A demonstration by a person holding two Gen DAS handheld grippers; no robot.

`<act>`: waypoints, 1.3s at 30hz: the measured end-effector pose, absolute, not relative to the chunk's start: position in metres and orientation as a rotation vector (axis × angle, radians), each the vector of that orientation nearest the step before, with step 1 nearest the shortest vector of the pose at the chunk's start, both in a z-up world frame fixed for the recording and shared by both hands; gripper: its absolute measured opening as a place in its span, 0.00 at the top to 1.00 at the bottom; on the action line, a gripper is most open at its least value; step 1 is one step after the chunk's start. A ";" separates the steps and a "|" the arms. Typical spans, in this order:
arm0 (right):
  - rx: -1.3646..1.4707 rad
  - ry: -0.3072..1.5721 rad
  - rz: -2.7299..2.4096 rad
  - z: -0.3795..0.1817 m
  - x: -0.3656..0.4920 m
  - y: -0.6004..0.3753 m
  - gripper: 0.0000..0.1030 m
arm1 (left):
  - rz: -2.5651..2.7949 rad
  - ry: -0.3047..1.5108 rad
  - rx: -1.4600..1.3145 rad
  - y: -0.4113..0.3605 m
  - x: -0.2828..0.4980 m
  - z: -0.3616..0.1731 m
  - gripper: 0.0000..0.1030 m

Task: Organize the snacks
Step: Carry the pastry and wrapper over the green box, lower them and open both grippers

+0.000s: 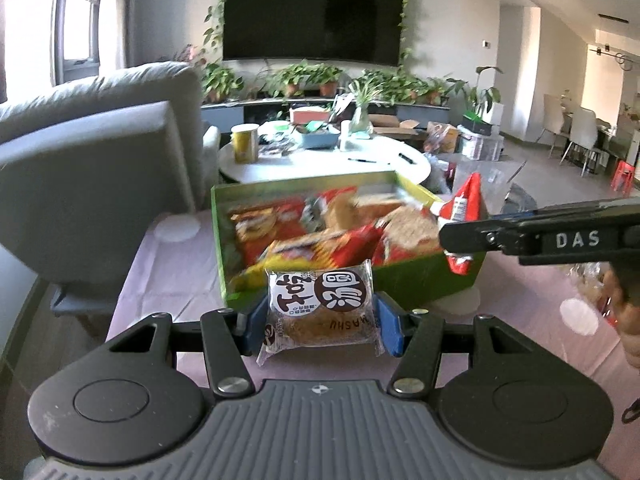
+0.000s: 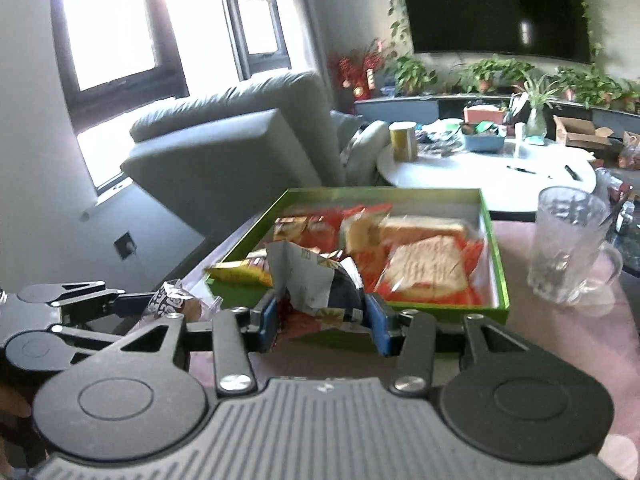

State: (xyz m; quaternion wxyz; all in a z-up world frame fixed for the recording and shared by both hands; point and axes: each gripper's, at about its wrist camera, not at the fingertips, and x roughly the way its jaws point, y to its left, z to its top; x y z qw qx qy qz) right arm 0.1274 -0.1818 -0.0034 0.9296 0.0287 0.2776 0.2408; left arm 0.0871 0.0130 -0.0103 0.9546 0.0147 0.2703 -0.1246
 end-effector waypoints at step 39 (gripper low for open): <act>0.169 0.613 0.357 -0.009 0.224 -0.197 0.37 | -0.239 0.585 0.048 -0.021 0.214 -0.005 0.49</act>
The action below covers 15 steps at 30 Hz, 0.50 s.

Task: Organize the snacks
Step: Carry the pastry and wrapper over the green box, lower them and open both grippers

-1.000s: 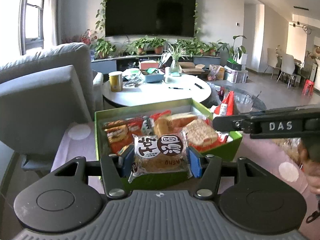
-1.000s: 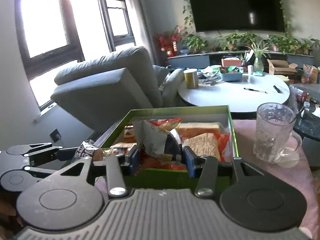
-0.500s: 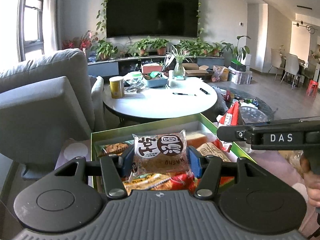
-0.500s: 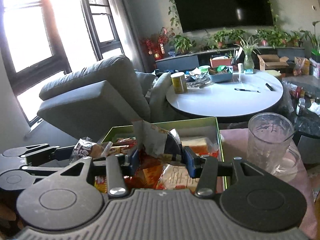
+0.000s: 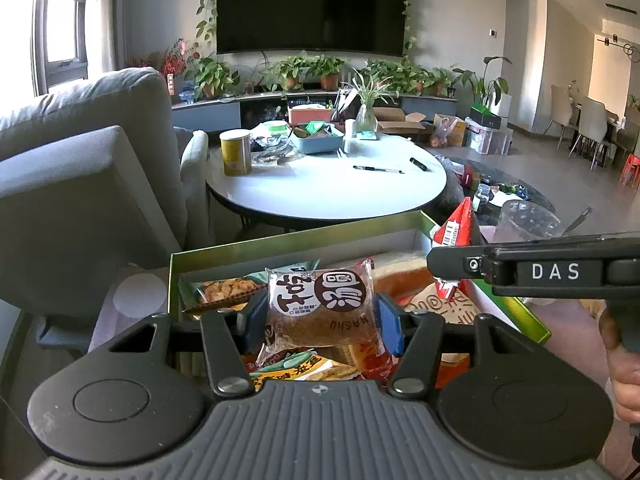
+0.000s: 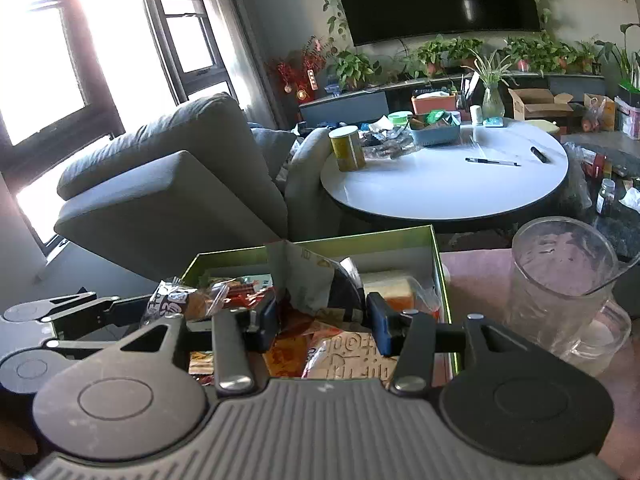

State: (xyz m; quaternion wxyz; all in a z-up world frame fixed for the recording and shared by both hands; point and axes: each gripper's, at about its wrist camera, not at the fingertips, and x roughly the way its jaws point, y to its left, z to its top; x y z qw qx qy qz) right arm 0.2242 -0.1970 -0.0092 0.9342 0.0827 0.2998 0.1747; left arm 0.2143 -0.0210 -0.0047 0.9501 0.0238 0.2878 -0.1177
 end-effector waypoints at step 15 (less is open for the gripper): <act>0.181 0.638 0.342 -0.013 0.234 -0.191 0.37 | -0.231 0.616 0.042 -0.021 0.225 -0.014 0.49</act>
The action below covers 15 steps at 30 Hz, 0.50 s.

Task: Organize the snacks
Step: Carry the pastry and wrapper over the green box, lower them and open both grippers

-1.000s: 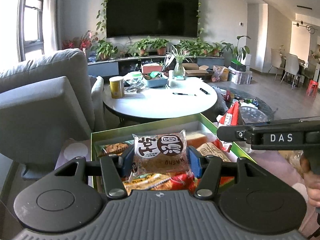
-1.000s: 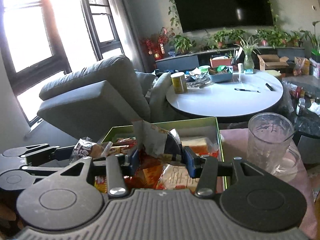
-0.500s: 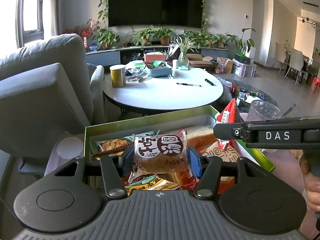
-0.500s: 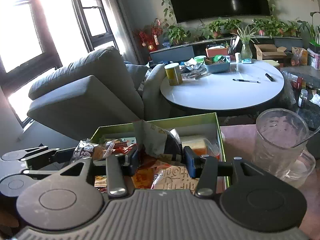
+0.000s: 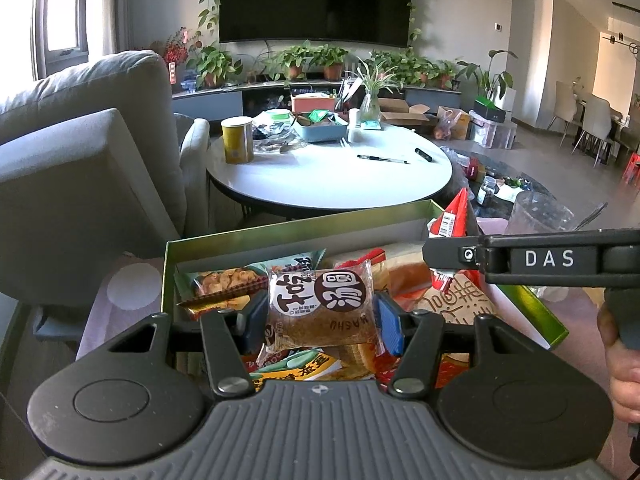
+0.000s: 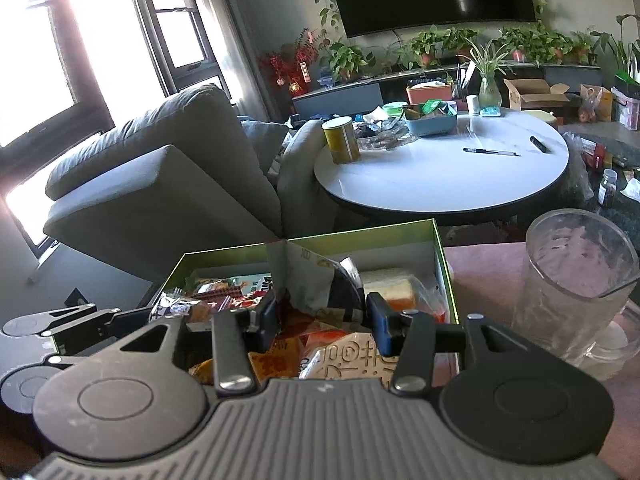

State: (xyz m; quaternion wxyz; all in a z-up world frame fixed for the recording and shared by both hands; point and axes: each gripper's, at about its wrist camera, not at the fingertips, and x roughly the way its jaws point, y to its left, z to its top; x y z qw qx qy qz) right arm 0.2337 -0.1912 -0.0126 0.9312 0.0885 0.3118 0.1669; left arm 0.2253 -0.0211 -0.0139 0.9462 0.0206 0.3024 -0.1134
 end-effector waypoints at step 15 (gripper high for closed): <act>0.206 0.622 0.315 -0.012 0.230 -0.199 0.36 | -0.195 0.578 0.041 -0.017 0.217 -0.009 0.35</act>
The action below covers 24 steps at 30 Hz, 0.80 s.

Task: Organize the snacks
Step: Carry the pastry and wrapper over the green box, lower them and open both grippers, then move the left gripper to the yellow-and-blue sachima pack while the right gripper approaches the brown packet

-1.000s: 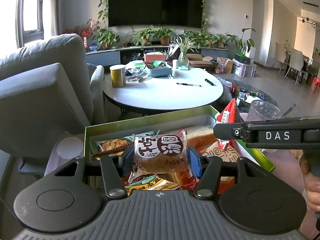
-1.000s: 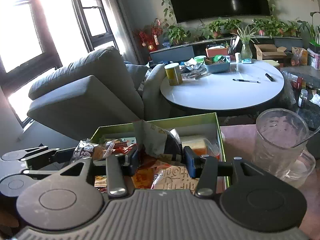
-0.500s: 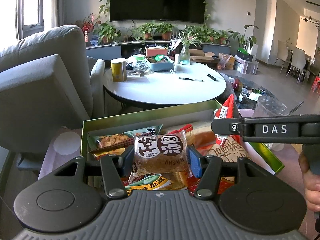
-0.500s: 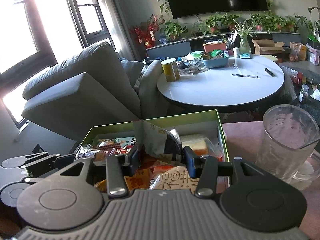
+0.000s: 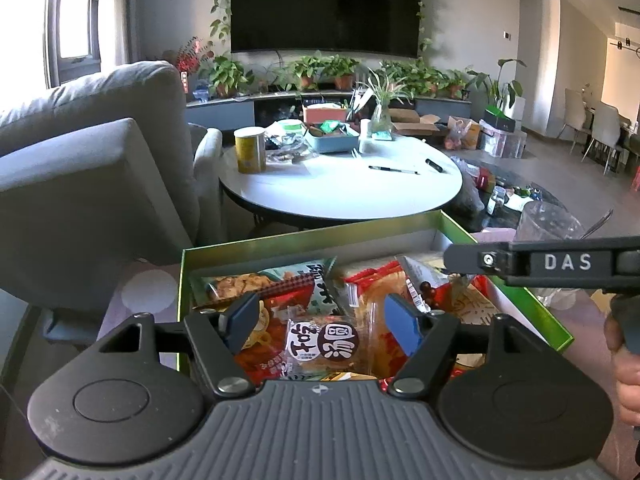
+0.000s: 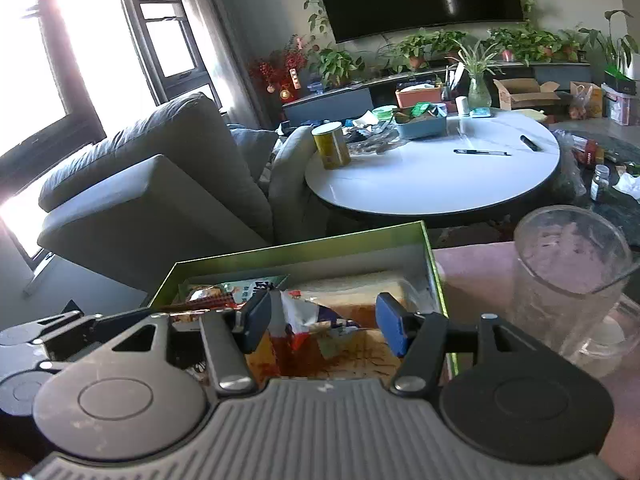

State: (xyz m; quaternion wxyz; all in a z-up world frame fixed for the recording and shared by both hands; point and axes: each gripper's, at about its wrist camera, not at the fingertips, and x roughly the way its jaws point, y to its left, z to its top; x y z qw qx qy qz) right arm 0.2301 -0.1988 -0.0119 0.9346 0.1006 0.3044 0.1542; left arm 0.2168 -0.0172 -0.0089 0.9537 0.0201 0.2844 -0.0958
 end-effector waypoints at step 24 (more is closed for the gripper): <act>0.160 0.581 0.381 0.004 0.179 -0.205 0.36 | -0.198 0.533 0.070 -0.016 0.164 0.011 0.29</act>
